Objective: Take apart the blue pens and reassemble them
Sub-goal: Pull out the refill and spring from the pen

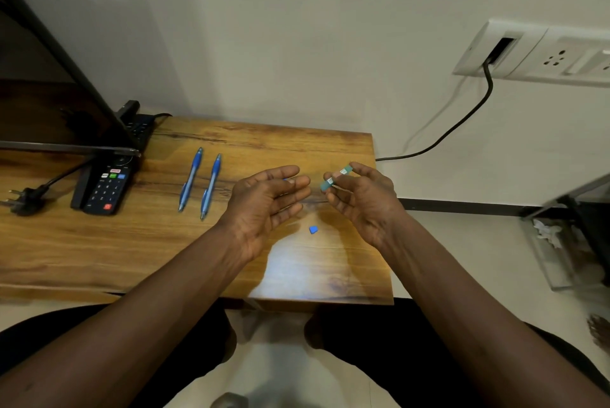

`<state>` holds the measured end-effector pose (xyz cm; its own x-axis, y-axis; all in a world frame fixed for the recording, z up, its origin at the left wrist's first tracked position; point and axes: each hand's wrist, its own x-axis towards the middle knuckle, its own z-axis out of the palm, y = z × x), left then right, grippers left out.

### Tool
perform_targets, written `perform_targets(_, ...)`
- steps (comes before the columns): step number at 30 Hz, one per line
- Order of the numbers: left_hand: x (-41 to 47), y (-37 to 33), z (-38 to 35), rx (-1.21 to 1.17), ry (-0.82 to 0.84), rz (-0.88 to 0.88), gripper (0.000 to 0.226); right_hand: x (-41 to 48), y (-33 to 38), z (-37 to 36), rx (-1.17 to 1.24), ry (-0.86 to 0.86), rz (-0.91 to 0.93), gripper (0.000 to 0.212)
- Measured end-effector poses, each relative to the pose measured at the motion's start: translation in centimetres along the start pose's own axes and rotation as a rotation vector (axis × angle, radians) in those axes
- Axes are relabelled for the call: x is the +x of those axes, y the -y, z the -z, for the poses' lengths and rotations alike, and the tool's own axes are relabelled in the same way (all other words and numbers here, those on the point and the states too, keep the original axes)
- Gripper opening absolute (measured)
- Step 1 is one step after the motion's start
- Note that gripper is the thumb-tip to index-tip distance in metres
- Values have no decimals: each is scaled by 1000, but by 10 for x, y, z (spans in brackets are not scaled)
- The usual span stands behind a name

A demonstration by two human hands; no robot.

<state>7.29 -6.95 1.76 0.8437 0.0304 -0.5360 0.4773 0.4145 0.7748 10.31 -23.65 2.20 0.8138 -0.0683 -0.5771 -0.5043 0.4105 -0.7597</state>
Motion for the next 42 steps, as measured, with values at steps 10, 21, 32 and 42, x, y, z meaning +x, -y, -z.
perform_targets(10, -2, 3, -7, 28, -29, -37, 19, 15, -20, 37, -717, -170, 171, 30)
perform_targets(21, -3, 1, -3, 31, -24, -47, 21, 25, -26, 50, -1028, -232, 241, 21)
perform_targets(32, -4, -30, 17, 229, 20, -113, 16, -5, 2, -18, -1325, -147, 526, 35)
perform_targets(42, -7, -51, 51, 226, -2, -157, 15, -6, -41, -68, -1652, 59, 426, 43)
